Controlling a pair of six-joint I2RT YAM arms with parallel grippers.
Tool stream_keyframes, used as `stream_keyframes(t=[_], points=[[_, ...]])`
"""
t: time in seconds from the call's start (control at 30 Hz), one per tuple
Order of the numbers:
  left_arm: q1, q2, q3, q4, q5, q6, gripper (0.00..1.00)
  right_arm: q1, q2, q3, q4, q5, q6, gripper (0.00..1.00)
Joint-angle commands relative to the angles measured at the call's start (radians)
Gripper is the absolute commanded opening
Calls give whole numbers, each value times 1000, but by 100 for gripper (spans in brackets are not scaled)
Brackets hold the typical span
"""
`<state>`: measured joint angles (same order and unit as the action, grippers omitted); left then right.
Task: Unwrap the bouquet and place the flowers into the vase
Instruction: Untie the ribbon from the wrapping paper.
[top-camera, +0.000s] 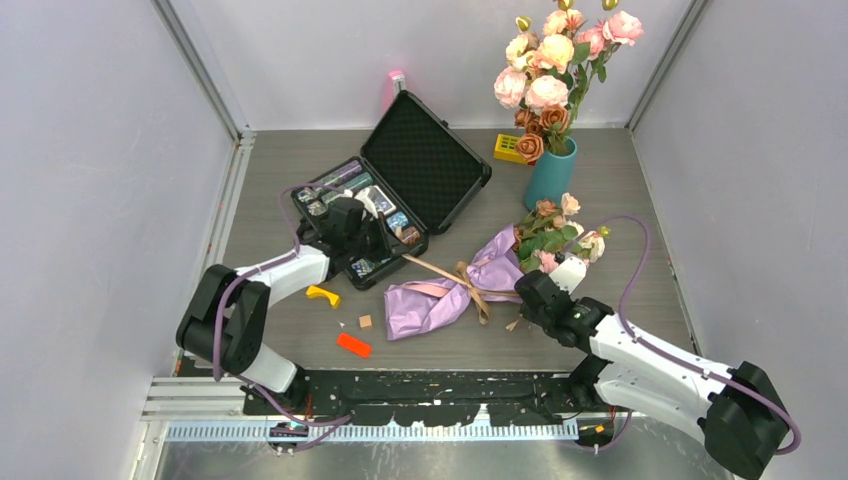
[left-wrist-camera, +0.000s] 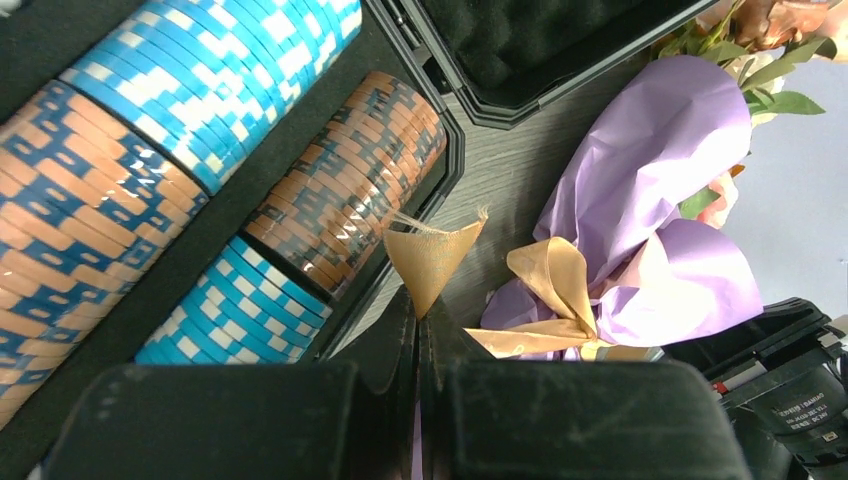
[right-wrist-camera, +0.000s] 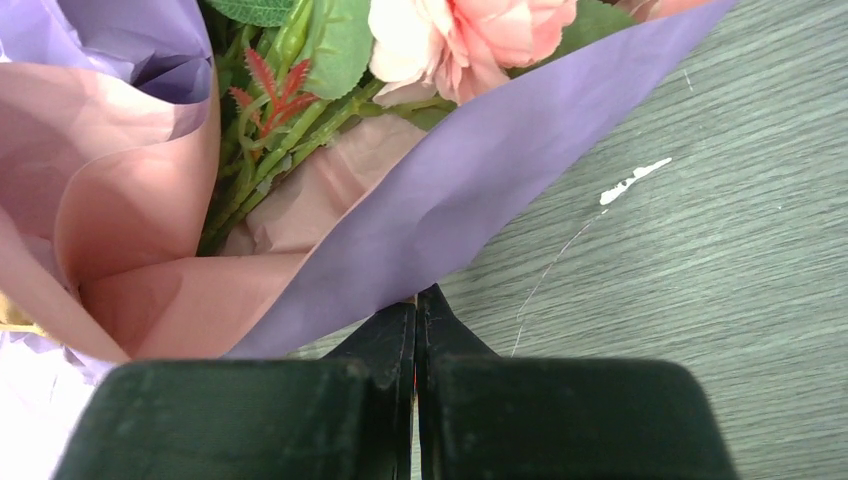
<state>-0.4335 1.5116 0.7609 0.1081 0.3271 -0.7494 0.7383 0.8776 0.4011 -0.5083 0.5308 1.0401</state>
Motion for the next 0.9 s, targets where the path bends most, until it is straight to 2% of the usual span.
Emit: stream_keyframes(t=[0.0,0.87], points=[[29,-54,-8,4,12,25,0,-42,-32,-13,11,-5,-15,0],[233,-236,-89,-59,58,18,0,-336,-138,-18,11,-209,-83,0]])
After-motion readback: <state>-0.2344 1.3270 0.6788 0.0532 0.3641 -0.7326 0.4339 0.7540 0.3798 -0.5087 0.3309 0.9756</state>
